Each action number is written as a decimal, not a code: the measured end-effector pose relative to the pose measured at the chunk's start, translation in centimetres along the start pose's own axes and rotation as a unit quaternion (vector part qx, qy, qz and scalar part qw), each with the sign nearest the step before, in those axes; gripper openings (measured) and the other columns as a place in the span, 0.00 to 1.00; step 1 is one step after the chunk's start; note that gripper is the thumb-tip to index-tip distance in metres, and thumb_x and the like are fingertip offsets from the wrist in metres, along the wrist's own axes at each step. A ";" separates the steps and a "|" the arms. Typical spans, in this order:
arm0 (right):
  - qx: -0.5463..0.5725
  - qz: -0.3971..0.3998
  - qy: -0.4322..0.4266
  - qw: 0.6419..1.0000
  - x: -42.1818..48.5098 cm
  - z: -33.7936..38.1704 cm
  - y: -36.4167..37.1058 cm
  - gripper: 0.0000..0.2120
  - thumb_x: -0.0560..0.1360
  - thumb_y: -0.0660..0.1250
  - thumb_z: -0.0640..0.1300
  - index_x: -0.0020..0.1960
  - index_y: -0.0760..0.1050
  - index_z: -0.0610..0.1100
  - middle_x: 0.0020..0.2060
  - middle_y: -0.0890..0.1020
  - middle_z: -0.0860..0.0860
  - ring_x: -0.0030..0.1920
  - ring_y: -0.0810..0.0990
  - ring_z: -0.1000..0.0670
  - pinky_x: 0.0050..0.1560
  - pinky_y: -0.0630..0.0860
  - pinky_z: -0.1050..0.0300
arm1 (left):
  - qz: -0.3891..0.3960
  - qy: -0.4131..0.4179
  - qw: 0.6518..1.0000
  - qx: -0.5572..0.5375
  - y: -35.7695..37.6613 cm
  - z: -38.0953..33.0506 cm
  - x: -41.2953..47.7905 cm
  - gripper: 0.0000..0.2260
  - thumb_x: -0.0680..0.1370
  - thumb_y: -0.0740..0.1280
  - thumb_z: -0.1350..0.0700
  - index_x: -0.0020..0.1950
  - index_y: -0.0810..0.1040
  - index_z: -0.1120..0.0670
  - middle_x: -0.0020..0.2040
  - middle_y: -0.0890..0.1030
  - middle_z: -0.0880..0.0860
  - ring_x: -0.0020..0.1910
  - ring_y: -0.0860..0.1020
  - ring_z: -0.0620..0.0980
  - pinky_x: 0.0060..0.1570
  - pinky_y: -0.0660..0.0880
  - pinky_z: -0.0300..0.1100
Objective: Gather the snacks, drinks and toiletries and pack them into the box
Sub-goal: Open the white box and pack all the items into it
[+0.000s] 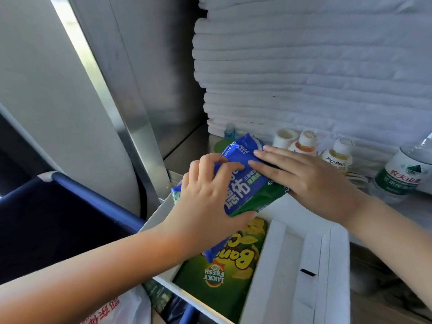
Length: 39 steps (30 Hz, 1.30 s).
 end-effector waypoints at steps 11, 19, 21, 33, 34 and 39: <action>0.016 0.097 -0.138 0.986 0.8 2.7 2.4 0.23 0.75 0.65 0.39 0.70 0.69 0.44 0.67 0.73 0.47 0.69 0.69 0.46 0.62 0.74 0.49 | 0.196 -0.045 0.979 -0.034 2.8 2.6 -4.2 0.43 0.63 0.62 0.26 0.71 0.49 0.41 0.56 0.52 0.39 0.60 0.57 0.40 0.58 0.57 0.33; -0.028 0.154 -0.219 0.963 1.8 4.1 4.9 0.25 0.74 0.68 0.39 0.70 0.69 0.43 0.67 0.73 0.46 0.68 0.70 0.45 0.64 0.72 0.52 | 0.349 -0.056 0.935 0.021 4.3 3.2 -5.0 0.45 0.66 0.61 0.26 0.73 0.46 0.46 0.63 0.56 0.44 0.65 0.62 0.48 0.61 0.62 0.40; -0.013 0.170 -0.214 0.962 1.5 4.1 5.1 0.26 0.73 0.70 0.39 0.69 0.70 0.43 0.66 0.74 0.46 0.68 0.71 0.45 0.62 0.74 0.51 | 0.375 -0.048 0.925 0.031 4.3 3.0 -4.9 0.45 0.67 0.61 0.27 0.74 0.45 0.48 0.64 0.57 0.46 0.65 0.62 0.49 0.62 0.64 0.42; 0.052 0.429 -0.137 0.891 -0.4 4.5 7.9 0.26 0.80 0.59 0.39 0.76 0.54 0.46 0.76 0.55 0.47 0.75 0.48 0.48 0.64 0.69 0.50 | 0.565 0.063 0.819 0.076 5.4 2.4 -5.9 0.40 0.75 0.64 0.38 0.77 0.44 0.49 0.74 0.49 0.49 0.68 0.61 0.53 0.64 0.64 0.47; 0.060 0.429 -0.134 0.891 -0.4 4.4 7.9 0.26 0.80 0.58 0.38 0.76 0.54 0.47 0.76 0.54 0.48 0.76 0.48 0.49 0.64 0.68 0.51 | 0.556 0.095 0.821 0.083 5.4 2.4 -5.8 0.39 0.75 0.64 0.39 0.77 0.44 0.48 0.75 0.47 0.49 0.70 0.58 0.54 0.66 0.62 0.47; 0.063 0.455 -0.125 0.880 0.2 4.4 8.8 0.33 0.76 0.57 0.30 0.77 0.51 0.47 0.76 0.52 0.49 0.76 0.44 0.50 0.70 0.59 0.54 | 0.552 0.251 0.790 0.088 6.6 1.3 -5.5 0.37 0.77 0.61 0.41 0.77 0.40 0.45 0.77 0.36 0.51 0.75 0.38 0.51 0.72 0.47 0.51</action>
Point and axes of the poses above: each hand's wrist, its own x-axis towards the middle knuckle, its own y-axis out of the palm, z = x × y, the point moved 3 cm from there along x, towards the middle knuckle
